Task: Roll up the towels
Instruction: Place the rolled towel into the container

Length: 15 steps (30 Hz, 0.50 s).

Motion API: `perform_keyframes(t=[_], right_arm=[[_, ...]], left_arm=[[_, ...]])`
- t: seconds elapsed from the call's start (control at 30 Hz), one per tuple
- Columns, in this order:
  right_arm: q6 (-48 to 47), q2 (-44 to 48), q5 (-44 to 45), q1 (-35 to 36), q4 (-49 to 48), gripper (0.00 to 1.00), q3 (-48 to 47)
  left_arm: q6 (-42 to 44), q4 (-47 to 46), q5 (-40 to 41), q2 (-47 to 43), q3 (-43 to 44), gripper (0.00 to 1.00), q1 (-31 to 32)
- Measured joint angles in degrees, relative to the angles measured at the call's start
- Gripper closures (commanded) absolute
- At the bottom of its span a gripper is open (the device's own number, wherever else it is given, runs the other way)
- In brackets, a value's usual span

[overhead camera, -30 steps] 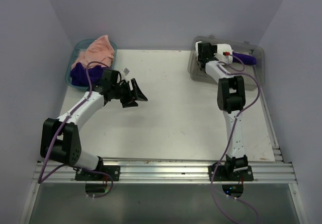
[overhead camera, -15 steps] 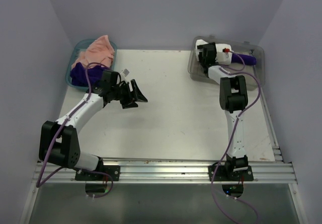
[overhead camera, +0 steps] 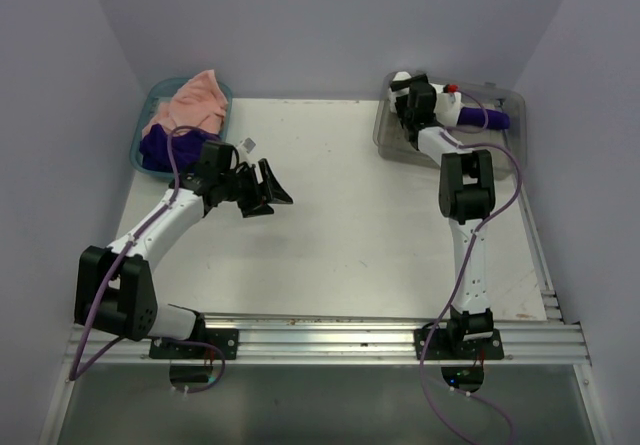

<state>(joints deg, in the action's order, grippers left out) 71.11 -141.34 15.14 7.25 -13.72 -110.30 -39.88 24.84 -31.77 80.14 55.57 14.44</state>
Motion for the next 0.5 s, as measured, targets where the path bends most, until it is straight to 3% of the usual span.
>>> perform_keyframes(t=[0.5], right_arm=[[0.24, 0.0, -4.31, -0.83, 2.64, 0.02, 0.39]], left_arm=[[-0.02, -0.33, -0.02, -1.51, -1.11, 0.28, 0.0]])
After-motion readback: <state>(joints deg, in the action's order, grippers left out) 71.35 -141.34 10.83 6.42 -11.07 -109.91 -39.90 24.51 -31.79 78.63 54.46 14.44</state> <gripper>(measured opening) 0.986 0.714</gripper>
